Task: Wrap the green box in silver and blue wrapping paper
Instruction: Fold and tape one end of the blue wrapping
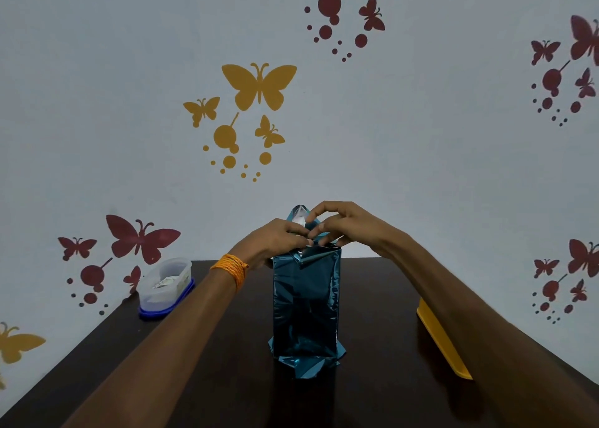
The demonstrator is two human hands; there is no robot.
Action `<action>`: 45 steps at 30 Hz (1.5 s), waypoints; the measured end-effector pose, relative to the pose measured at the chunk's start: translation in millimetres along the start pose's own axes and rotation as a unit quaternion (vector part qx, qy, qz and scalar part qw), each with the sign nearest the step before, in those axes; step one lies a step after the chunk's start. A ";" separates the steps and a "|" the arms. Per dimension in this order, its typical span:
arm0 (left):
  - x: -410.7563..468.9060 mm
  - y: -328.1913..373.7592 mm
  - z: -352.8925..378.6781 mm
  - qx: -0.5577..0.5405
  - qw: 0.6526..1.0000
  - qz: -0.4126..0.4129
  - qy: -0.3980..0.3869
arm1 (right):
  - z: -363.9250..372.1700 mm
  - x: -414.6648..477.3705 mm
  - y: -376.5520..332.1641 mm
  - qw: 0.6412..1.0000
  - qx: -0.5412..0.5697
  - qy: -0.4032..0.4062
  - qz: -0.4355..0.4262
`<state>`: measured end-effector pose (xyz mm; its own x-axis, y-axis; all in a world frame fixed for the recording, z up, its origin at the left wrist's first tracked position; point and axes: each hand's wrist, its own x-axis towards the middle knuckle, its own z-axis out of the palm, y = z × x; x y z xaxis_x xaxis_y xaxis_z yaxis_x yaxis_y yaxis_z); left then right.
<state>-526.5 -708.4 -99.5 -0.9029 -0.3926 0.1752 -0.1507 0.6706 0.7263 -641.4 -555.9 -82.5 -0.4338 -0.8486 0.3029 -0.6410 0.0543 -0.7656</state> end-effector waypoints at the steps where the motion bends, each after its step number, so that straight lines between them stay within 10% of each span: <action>1: 0.4 -0.9 -0.5 -0.002 1.000 0.000 0.001 | 0.1 0.0 -0.1 1.000 0.001 0.002 -0.001; 19: 7.2 -14.2 -2.3 -0.065 0.998 -0.014 -0.012 | -6.7 7.6 -1.1 0.989 -0.062 0.085 -0.100; 45: 8.4 -17.7 -2.7 -0.052 0.998 0.002 -0.022 | -18.8 17.1 -20.9 0.955 -0.285 -0.005 -0.087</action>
<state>-530.4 -725.3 -109.1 -0.9209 -0.3595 0.1504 -0.1056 0.6018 0.7917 -647.4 -561.7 -50.7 -0.2857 -0.8755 0.3897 -0.9443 0.1878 -0.2703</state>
